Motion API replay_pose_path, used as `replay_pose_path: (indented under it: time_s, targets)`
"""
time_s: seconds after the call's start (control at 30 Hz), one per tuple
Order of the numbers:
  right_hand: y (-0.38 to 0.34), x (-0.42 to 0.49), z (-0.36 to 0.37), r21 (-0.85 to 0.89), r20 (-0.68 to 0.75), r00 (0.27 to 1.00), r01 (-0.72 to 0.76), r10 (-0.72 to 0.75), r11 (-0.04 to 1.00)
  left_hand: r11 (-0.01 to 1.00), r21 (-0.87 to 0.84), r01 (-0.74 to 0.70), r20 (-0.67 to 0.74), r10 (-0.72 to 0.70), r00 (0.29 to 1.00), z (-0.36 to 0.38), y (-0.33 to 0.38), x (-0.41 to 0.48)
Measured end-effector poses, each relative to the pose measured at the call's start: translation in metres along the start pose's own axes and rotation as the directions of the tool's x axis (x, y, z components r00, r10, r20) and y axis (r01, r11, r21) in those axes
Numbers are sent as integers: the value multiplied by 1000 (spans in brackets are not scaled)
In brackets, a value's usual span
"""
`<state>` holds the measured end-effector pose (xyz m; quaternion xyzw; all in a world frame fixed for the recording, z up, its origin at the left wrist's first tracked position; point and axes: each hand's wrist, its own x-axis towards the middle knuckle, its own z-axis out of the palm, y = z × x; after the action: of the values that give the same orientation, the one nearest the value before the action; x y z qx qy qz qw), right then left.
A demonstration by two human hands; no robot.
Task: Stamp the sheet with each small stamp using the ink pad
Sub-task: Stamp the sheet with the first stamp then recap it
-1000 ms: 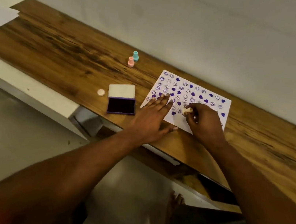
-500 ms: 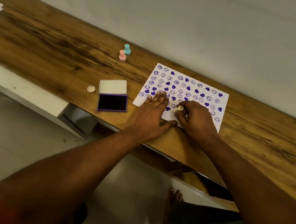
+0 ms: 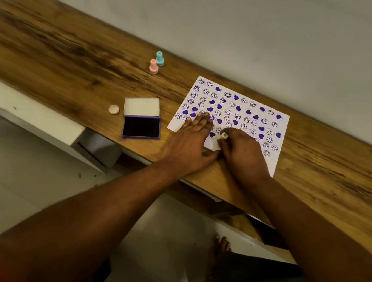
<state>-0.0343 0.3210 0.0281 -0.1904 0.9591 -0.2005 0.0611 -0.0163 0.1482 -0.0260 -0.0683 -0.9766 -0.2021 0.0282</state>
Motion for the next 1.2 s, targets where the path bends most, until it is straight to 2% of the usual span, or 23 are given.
replay_pose_path:
  time_s: [0.23,0.5,0.77,0.83,0.9,0.97,1.07,1.13,1.2]
  targets:
    - [-2,8,-3,-79,-9,1000,-7,6,997,1000,-24,9,3,-9,1000,-2,2,-1]
    - [-5,3,3,-71,-54,998,-26,22,997,1000,-9,-1,22,1,1000,-6,3,-2]
    - [-7,11,-3,-103,-7,999,-37,37,994,1000,-14,13,32,-12,999,-9,6,-3]
    - [-6,14,-9,-10,-58,996,-73,73,997,999,-18,34,28,-33,999,-10,8,-4]
    - [-4,14,-16,209,-214,966,-98,143,973,998,-31,56,21,-56,998,-13,10,-3]
    - [2,15,-26,474,-305,910,-111,282,873,997,-57,57,12,-57,998,-19,12,-2]
    - [8,19,-34,762,-228,857,-138,462,632,995,-96,26,-65,-33,997,-36,11,-5]
    - [6,24,-35,805,-207,835,-151,510,574,992,-122,6,-134,-23,991,-49,7,-11]
    - [0,30,-30,817,-183,843,-156,506,555,988,-155,2,-191,-32,981,-64,-3,-18]
